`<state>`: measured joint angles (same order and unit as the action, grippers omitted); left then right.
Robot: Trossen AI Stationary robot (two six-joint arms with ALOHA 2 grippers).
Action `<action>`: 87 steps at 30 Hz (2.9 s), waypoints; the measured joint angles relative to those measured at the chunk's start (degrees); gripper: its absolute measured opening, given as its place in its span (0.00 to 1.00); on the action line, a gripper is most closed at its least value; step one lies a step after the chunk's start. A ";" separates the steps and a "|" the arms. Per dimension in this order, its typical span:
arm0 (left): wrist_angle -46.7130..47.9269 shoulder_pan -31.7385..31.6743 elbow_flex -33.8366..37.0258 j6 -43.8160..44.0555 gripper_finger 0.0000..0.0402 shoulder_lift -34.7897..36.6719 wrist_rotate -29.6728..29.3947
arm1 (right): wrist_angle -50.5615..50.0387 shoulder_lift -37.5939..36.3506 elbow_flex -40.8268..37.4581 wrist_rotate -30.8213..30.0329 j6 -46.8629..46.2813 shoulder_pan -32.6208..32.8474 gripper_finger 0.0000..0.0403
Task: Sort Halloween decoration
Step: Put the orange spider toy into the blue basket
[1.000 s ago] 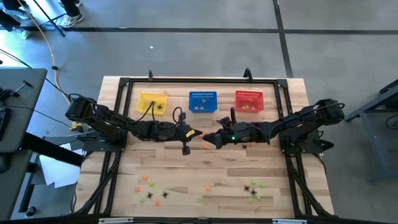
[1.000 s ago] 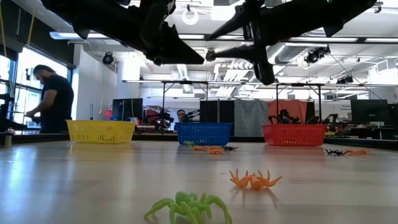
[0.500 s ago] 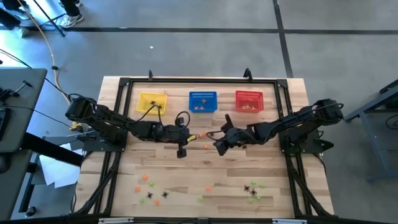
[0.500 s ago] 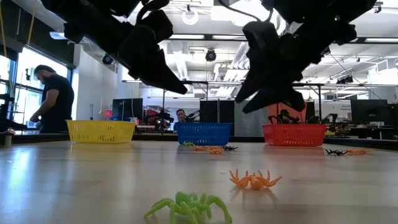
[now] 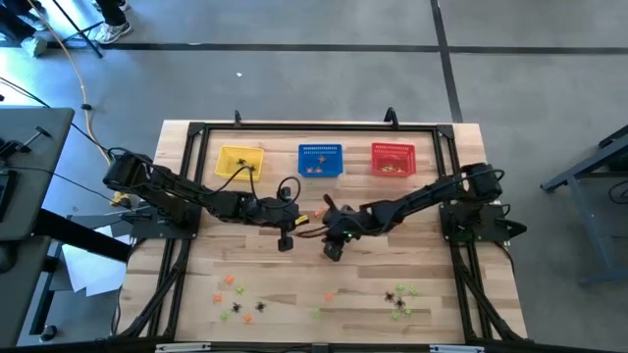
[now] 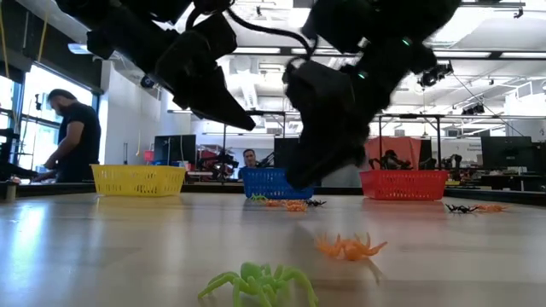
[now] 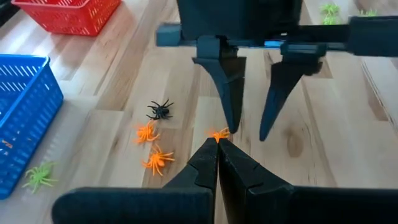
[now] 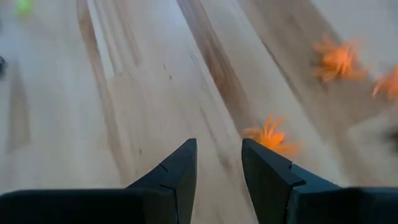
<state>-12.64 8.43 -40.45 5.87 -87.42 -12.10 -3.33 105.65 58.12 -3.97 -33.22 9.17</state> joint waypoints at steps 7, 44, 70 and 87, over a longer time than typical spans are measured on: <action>4.14 -0.02 0.00 0.42 0.00 0.00 0.00 | -16.27 3.87 10.43 -5.51 11.29 0.26 0.31; 9.00 -0.04 -0.11 1.53 0.00 0.60 -0.08 | -21.12 7.72 11.25 -3.30 7.74 -0.72 0.01; 21.69 2.74 -0.09 1.55 0.00 14.27 -0.58 | -10.92 -0.18 11.20 -17.62 14.25 -19.80 0.00; 23.12 3.41 -0.04 1.03 0.00 14.36 -2.16 | -8.40 -0.20 11.20 -8.41 12.75 -27.65 0.03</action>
<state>10.48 11.84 -40.49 6.90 -73.06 -14.26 -11.73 105.45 69.32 -12.38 -20.47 -18.48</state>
